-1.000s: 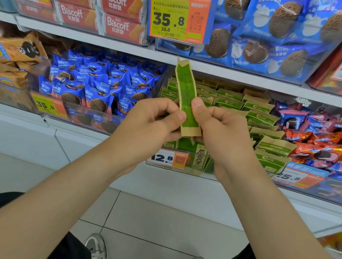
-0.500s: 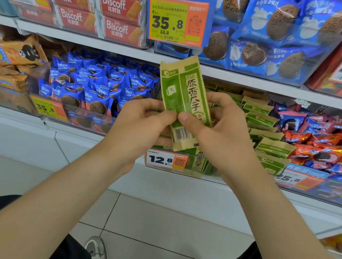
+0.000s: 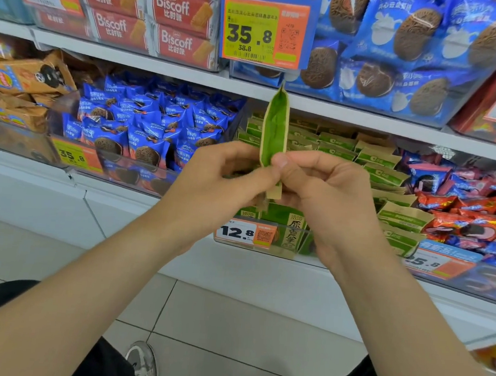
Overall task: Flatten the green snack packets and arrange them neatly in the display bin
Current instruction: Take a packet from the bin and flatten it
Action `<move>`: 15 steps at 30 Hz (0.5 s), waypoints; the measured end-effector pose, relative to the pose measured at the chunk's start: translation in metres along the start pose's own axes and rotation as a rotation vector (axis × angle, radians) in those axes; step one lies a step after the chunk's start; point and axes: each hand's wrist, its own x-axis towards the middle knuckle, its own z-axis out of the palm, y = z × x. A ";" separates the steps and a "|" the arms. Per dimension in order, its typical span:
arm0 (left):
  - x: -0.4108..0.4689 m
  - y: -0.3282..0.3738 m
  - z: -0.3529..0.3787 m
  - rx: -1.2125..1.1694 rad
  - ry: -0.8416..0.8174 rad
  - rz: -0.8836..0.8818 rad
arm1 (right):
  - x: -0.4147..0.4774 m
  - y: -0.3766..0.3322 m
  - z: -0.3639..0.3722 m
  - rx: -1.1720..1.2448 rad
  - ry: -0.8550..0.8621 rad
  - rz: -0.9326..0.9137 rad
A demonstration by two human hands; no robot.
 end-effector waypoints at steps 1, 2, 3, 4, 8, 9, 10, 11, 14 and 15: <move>0.000 0.000 -0.001 -0.012 -0.036 0.000 | -0.001 0.000 0.001 -0.015 -0.001 -0.013; 0.001 -0.001 -0.003 -0.027 -0.064 -0.009 | -0.001 -0.001 0.001 -0.017 -0.003 -0.013; 0.002 -0.001 -0.005 -0.043 -0.094 -0.021 | -0.002 -0.001 0.002 -0.011 -0.006 -0.006; 0.004 -0.002 -0.007 -0.054 -0.123 -0.028 | -0.002 -0.001 0.001 -0.002 -0.007 -0.001; 0.004 -0.001 -0.012 -0.086 -0.194 -0.037 | -0.001 0.001 -0.001 -0.024 -0.013 -0.020; 0.004 0.000 -0.013 -0.104 -0.188 -0.044 | -0.001 0.001 -0.001 -0.035 -0.018 -0.025; 0.005 0.000 -0.013 -0.128 -0.162 -0.055 | -0.001 0.001 -0.001 -0.048 -0.030 -0.024; 0.006 0.000 -0.013 -0.156 -0.116 -0.070 | -0.001 0.000 -0.002 -0.058 -0.056 -0.014; 0.010 0.003 -0.015 -0.269 0.020 -0.106 | -0.001 -0.006 -0.007 -0.130 -0.214 0.057; 0.011 0.003 -0.015 -0.297 0.065 -0.111 | -0.001 -0.009 -0.010 -0.169 -0.291 0.082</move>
